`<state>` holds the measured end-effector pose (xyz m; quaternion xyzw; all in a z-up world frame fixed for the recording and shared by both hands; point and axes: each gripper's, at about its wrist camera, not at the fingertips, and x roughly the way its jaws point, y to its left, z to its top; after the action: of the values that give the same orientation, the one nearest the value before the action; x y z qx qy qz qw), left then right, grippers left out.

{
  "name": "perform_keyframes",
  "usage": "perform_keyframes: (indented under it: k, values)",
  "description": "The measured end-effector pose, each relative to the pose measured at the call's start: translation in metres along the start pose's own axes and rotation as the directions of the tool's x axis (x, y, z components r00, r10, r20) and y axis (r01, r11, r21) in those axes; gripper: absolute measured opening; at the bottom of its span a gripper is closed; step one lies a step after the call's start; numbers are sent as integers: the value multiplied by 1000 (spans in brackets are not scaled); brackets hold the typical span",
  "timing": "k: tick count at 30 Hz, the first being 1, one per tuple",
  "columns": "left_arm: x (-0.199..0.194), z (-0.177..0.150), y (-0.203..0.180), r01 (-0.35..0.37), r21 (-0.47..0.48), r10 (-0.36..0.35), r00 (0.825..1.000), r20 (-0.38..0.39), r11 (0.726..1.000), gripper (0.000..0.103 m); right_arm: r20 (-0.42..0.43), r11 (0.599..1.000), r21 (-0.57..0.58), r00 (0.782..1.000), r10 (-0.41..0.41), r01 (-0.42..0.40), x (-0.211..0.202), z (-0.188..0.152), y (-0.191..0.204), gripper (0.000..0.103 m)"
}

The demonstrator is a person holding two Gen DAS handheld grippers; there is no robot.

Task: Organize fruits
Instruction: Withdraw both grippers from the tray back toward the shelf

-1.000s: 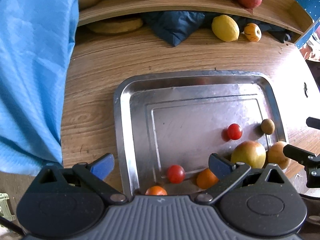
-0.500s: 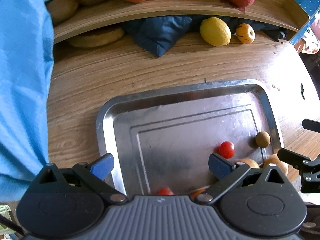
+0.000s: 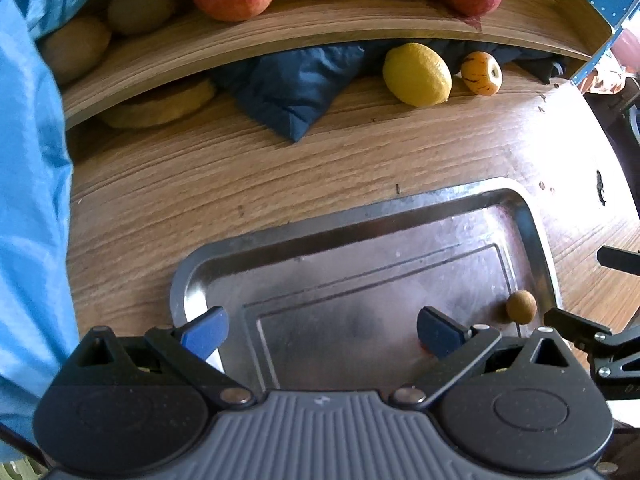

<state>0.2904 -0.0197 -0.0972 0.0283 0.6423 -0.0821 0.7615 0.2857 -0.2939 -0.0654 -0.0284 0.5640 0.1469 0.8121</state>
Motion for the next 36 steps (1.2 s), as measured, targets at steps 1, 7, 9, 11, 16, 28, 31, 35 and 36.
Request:
perform_keyframes:
  k: [1, 7, 9, 11, 16, 28, 31, 35, 36]
  values:
    - [1, 2, 0, 3, 5, -3, 1000, -1, 1000, 102, -2, 1000, 4, 1000, -4, 4, 1, 1, 0, 102]
    - [7, 12, -5, 23, 24, -23, 1000, 0, 999, 102, -5, 1000, 19, 1000, -20, 20, 5, 8, 1, 102]
    - [9, 16, -6, 30, 29, -30, 1000, 3, 999, 102, -6, 999, 23, 1000, -24, 24, 5, 11, 1, 102]
    - [10, 20, -8, 36, 36, -36, 999, 7, 999, 102, -7, 999, 25, 1000, -28, 28, 7, 14, 1, 102]
    - [12, 29, -15, 60, 59, -61, 998, 21, 996, 102, -10, 999, 27, 999, -34, 34, 11, 20, 1, 102]
    - [19, 50, -22, 109, 49, -111, 993, 45, 993, 102, 7, 998, -7, 998, -64, 64, 23, 50, 0, 102]
    - [22, 54, -21, 117, 43, -119, 992, 41, 992, 102, 12, 997, -15, 997, -72, 72, 26, 56, -1, 102]
    - [24, 60, -20, 121, 42, -123, 992, 38, 992, 102, 13, 997, -20, 997, -81, 81, 30, 61, -3, 102]
    - [24, 59, -20, 120, 41, -122, 992, 38, 992, 102, 13, 996, -21, 996, -83, 83, 31, 62, -4, 102]
